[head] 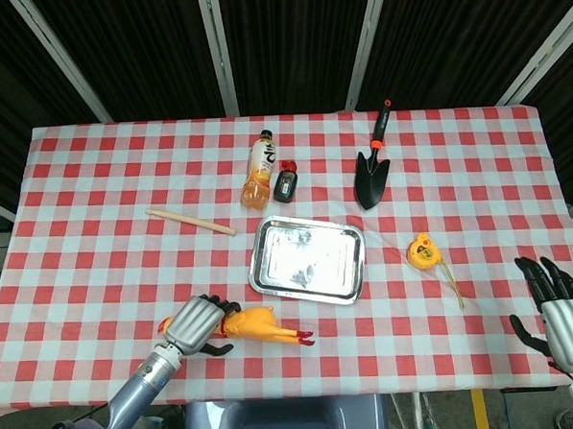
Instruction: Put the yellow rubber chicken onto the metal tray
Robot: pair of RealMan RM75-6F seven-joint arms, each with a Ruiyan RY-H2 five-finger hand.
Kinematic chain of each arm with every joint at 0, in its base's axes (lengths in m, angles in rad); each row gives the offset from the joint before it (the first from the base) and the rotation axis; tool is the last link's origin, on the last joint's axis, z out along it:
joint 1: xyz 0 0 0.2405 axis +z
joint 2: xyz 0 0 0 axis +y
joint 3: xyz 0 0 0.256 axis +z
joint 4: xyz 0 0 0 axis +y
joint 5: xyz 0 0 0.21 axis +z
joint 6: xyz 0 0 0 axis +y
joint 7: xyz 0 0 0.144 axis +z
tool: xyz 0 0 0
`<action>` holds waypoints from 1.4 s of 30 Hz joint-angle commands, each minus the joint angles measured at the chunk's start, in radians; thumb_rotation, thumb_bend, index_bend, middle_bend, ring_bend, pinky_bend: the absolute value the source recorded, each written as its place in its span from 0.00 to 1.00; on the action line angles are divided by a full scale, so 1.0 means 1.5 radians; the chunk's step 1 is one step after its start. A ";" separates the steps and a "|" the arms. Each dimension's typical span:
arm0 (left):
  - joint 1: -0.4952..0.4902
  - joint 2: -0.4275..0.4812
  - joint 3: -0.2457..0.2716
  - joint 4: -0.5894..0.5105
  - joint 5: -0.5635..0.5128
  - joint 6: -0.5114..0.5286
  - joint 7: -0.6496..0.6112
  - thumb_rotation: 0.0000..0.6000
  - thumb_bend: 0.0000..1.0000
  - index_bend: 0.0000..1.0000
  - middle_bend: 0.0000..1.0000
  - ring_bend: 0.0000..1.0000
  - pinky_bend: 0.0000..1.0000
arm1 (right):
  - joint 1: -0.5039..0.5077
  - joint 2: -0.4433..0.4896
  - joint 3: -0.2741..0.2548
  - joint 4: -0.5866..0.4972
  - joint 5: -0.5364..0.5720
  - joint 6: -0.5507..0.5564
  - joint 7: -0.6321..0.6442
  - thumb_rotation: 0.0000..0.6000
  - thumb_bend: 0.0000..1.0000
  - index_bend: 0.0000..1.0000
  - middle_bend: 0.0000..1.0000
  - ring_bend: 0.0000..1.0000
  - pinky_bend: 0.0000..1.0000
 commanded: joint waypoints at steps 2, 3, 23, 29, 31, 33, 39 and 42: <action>-0.004 0.001 0.001 -0.002 -0.003 -0.002 -0.002 1.00 0.24 0.30 0.43 0.37 0.50 | 0.006 -0.012 0.005 -0.007 0.018 -0.020 -0.010 1.00 0.37 0.00 0.12 0.04 0.16; -0.005 0.000 0.001 -0.001 -0.004 -0.003 -0.001 1.00 0.26 0.31 0.43 0.37 0.51 | 0.003 -0.007 -0.004 0.010 0.005 -0.018 0.013 1.00 0.37 0.00 0.12 0.04 0.16; -0.046 0.008 -0.014 0.047 0.099 0.052 -0.115 1.00 0.58 0.51 0.62 0.55 0.67 | 0.034 0.017 0.005 -0.017 -0.029 -0.024 0.054 1.00 0.37 0.00 0.12 0.04 0.16; -0.091 0.058 -0.062 0.029 0.124 0.053 -0.148 1.00 0.59 0.53 0.64 0.58 0.72 | 0.066 0.056 0.019 -0.082 -0.048 -0.042 0.099 1.00 0.37 0.00 0.12 0.04 0.16; -0.114 0.081 -0.087 0.022 0.120 0.041 -0.149 1.00 0.59 0.53 0.64 0.58 0.72 | 0.084 0.069 0.024 -0.105 -0.057 -0.058 0.131 1.00 0.37 0.00 0.12 0.04 0.16; -0.135 0.098 -0.109 0.016 0.114 0.026 -0.138 1.00 0.59 0.53 0.64 0.58 0.72 | 0.100 0.083 0.024 -0.125 -0.067 -0.077 0.165 1.00 0.37 0.00 0.12 0.04 0.16; -0.204 0.142 -0.160 -0.011 0.069 -0.056 -0.075 1.00 0.59 0.53 0.64 0.58 0.72 | 0.160 0.105 0.041 -0.187 -0.062 -0.147 0.210 1.00 0.37 0.00 0.12 0.05 0.19; -0.243 0.153 -0.187 -0.024 0.029 -0.104 -0.057 1.00 0.59 0.52 0.64 0.58 0.72 | 0.192 0.104 0.058 -0.225 -0.023 -0.195 0.217 1.00 0.37 0.00 0.12 0.05 0.20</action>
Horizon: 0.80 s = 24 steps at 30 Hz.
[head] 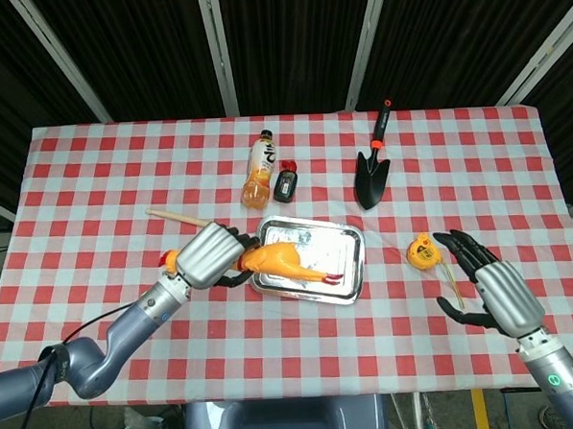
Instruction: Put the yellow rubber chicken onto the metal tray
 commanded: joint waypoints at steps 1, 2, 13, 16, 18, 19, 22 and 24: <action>-0.056 0.019 -0.042 -0.021 -0.058 -0.063 0.035 1.00 0.59 0.52 0.64 0.58 0.72 | 0.041 0.008 0.022 -0.050 0.046 -0.063 0.019 1.00 0.37 0.00 0.12 0.06 0.21; -0.068 0.017 -0.050 -0.022 -0.075 -0.075 0.041 1.00 0.59 0.52 0.63 0.58 0.72 | 0.053 0.009 0.028 -0.063 0.061 -0.082 0.034 1.00 0.37 0.00 0.12 0.06 0.21; -0.183 -0.026 -0.077 -0.011 -0.237 -0.155 0.105 1.00 0.58 0.52 0.64 0.58 0.72 | 0.127 -0.066 0.072 -0.070 0.209 -0.171 -0.031 1.00 0.36 0.00 0.12 0.06 0.21; -0.207 -0.043 -0.076 -0.004 -0.278 -0.154 0.122 1.00 0.58 0.52 0.64 0.58 0.72 | 0.140 -0.088 0.074 -0.065 0.239 -0.177 -0.084 1.00 0.35 0.00 0.12 0.06 0.21; -0.223 -0.054 -0.074 0.000 -0.304 -0.147 0.140 1.00 0.58 0.52 0.64 0.59 0.72 | 0.147 -0.101 0.078 -0.064 0.261 -0.180 -0.103 1.00 0.35 0.00 0.12 0.06 0.21; -0.230 -0.061 -0.073 0.001 -0.316 -0.139 0.149 1.00 0.58 0.52 0.64 0.59 0.72 | 0.149 -0.105 0.079 -0.063 0.271 -0.180 -0.112 1.00 0.35 0.00 0.12 0.06 0.21; -0.246 -0.079 -0.066 0.000 -0.349 -0.113 0.180 1.00 0.58 0.52 0.65 0.59 0.72 | 0.157 -0.118 0.083 -0.060 0.296 -0.180 -0.141 1.00 0.35 0.00 0.12 0.06 0.21; -0.256 -0.091 -0.058 -0.002 -0.367 -0.094 0.205 1.00 0.58 0.52 0.65 0.59 0.72 | 0.162 -0.122 0.085 -0.059 0.311 -0.182 -0.157 1.00 0.35 0.00 0.12 0.06 0.21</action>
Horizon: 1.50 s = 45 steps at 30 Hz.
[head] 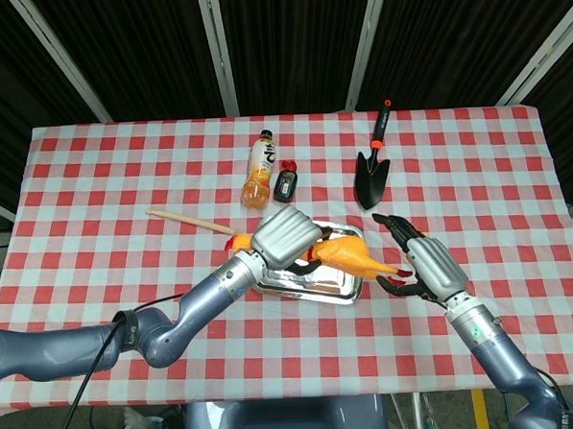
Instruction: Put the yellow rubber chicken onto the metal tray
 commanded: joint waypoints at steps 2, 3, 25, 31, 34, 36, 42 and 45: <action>-0.025 -0.035 0.019 -0.003 -0.038 0.050 0.055 1.00 0.58 0.52 0.65 0.59 0.73 | 0.017 -0.017 0.006 0.004 0.037 -0.008 -0.043 1.00 0.35 0.00 0.12 0.06 0.21; -0.028 -0.041 0.023 -0.004 -0.044 0.061 0.064 1.00 0.58 0.52 0.65 0.59 0.73 | 0.020 -0.020 0.006 0.006 0.044 -0.009 -0.051 1.00 0.35 0.00 0.12 0.06 0.21; -0.033 -0.154 0.058 0.043 -0.058 0.229 0.168 1.00 0.57 0.54 0.67 0.61 0.75 | 0.043 -0.025 -0.012 0.013 0.081 -0.030 -0.130 1.00 0.35 0.00 0.12 0.06 0.21; -0.032 -0.156 0.056 0.053 -0.044 0.233 0.162 1.00 0.57 0.54 0.67 0.61 0.75 | 0.047 -0.029 -0.018 0.004 0.077 -0.030 -0.147 1.00 0.35 0.00 0.12 0.06 0.21; -0.032 -0.160 0.051 0.052 -0.046 0.230 0.156 1.00 0.57 0.54 0.67 0.61 0.75 | 0.051 -0.032 -0.017 0.002 0.080 -0.030 -0.151 1.00 0.35 0.00 0.12 0.06 0.21; -0.033 -0.160 0.050 0.052 -0.047 0.228 0.157 1.00 0.57 0.54 0.67 0.61 0.75 | 0.055 -0.035 -0.015 0.002 0.084 -0.032 -0.156 1.00 0.35 0.00 0.12 0.06 0.21; -0.035 -0.163 0.046 0.047 -0.051 0.222 0.156 1.00 0.57 0.54 0.67 0.61 0.75 | 0.067 -0.049 -0.010 0.009 0.098 -0.033 -0.172 1.00 0.35 0.03 0.12 0.06 0.21; -0.036 -0.164 0.045 0.045 -0.051 0.223 0.158 1.00 0.57 0.54 0.67 0.61 0.75 | 0.073 -0.054 -0.008 0.014 0.107 -0.036 -0.179 1.00 0.35 0.05 0.12 0.07 0.21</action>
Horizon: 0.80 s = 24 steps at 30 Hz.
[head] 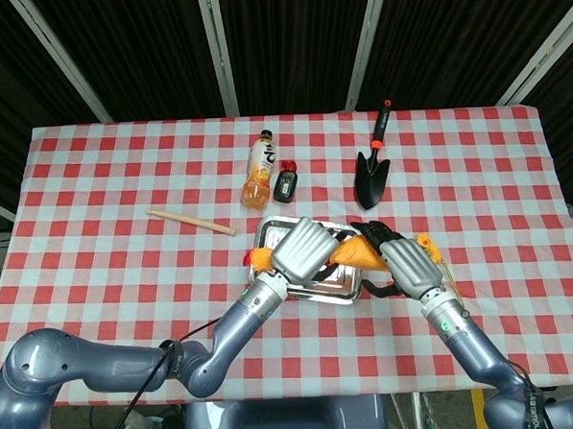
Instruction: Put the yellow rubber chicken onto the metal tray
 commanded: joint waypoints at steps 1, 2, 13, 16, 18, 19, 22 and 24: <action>0.000 -0.001 0.000 -0.002 0.000 0.000 0.000 1.00 0.57 0.54 0.67 0.61 0.75 | 0.005 -0.004 0.002 0.004 0.008 -0.002 -0.005 1.00 0.35 0.07 0.12 0.07 0.21; 0.000 -0.001 -0.001 -0.004 -0.002 -0.001 -0.001 1.00 0.57 0.54 0.67 0.61 0.75 | 0.006 -0.006 0.002 0.006 0.011 -0.003 -0.007 1.00 0.35 0.07 0.12 0.07 0.21; -0.002 0.008 -0.003 -0.026 -0.012 -0.003 0.010 1.00 0.56 0.54 0.67 0.61 0.75 | 0.021 -0.014 0.005 0.018 0.046 -0.007 -0.028 1.00 0.35 0.19 0.13 0.11 0.22; -0.001 0.013 -0.003 -0.034 -0.017 -0.003 0.011 1.00 0.56 0.54 0.67 0.61 0.75 | 0.024 -0.013 0.004 0.023 0.053 -0.009 -0.032 1.00 0.35 0.22 0.15 0.13 0.23; 0.000 0.017 -0.001 -0.040 -0.021 -0.002 0.016 1.00 0.56 0.54 0.67 0.61 0.75 | 0.026 -0.014 0.004 0.026 0.057 -0.009 -0.032 1.00 0.35 0.24 0.16 0.14 0.23; 0.000 0.017 -0.001 -0.041 -0.023 -0.002 0.017 1.00 0.56 0.54 0.67 0.61 0.75 | 0.026 -0.014 0.005 0.028 0.059 -0.009 -0.031 1.00 0.35 0.25 0.17 0.14 0.24; 0.001 0.020 0.001 -0.045 -0.026 -0.001 0.020 1.00 0.56 0.55 0.67 0.61 0.75 | 0.027 -0.015 0.005 0.033 0.064 -0.011 -0.030 1.00 0.35 0.27 0.18 0.16 0.24; 0.001 0.021 0.002 -0.048 -0.028 0.000 0.021 1.00 0.56 0.55 0.67 0.61 0.75 | 0.029 -0.017 0.004 0.038 0.069 -0.014 -0.030 1.00 0.35 0.29 0.18 0.16 0.24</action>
